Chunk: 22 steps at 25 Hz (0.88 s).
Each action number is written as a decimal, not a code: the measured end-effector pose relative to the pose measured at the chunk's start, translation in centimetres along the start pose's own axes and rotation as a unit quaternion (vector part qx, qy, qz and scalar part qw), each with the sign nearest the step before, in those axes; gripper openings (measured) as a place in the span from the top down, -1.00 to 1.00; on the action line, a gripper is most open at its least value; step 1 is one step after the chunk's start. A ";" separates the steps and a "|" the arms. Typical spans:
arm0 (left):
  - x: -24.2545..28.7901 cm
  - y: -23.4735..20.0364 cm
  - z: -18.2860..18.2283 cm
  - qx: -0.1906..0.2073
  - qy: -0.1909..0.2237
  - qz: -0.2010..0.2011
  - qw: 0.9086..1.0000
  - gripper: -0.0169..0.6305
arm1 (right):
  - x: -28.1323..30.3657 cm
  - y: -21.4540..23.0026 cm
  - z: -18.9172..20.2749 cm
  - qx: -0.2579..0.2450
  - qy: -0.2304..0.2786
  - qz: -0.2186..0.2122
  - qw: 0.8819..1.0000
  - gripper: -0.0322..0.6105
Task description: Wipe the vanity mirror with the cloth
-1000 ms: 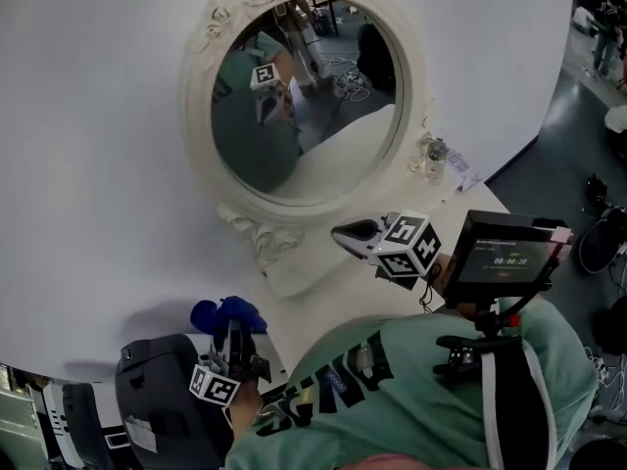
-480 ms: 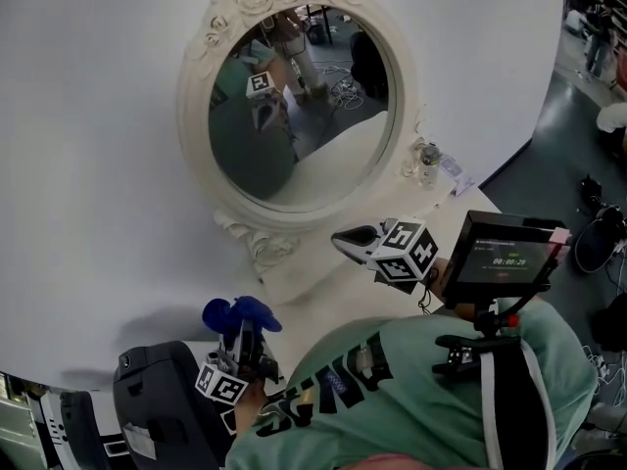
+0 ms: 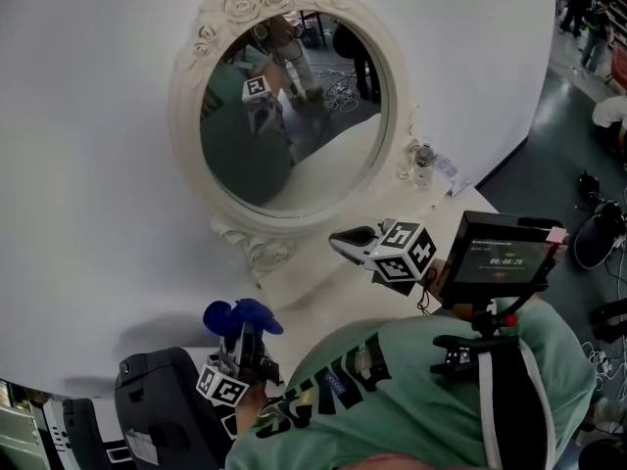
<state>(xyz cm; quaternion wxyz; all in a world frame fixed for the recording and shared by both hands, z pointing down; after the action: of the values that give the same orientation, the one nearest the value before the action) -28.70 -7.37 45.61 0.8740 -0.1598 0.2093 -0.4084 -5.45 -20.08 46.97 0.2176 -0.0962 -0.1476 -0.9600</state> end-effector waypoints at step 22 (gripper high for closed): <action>-0.4 0.1 -0.1 -0.008 0.006 0.006 1.000 0.69 | 0.1 -0.3 -0.3 -0.042 -0.010 0.017 0.999 0.88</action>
<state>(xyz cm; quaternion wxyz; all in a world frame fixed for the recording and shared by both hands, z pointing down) -28.93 -7.02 45.58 0.8736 -0.1627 0.2190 -0.4030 -5.70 -19.93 46.60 0.2278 -0.1168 -0.1080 -0.9606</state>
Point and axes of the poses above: the fingertips, and each gripper's own axes: x forward along the fingers, y to its right, z out of its underside, the point moved 3 cm from there along -x, backward along the fingers, and after that the axes turned 1 degree about -y, right-handed, at the moved point
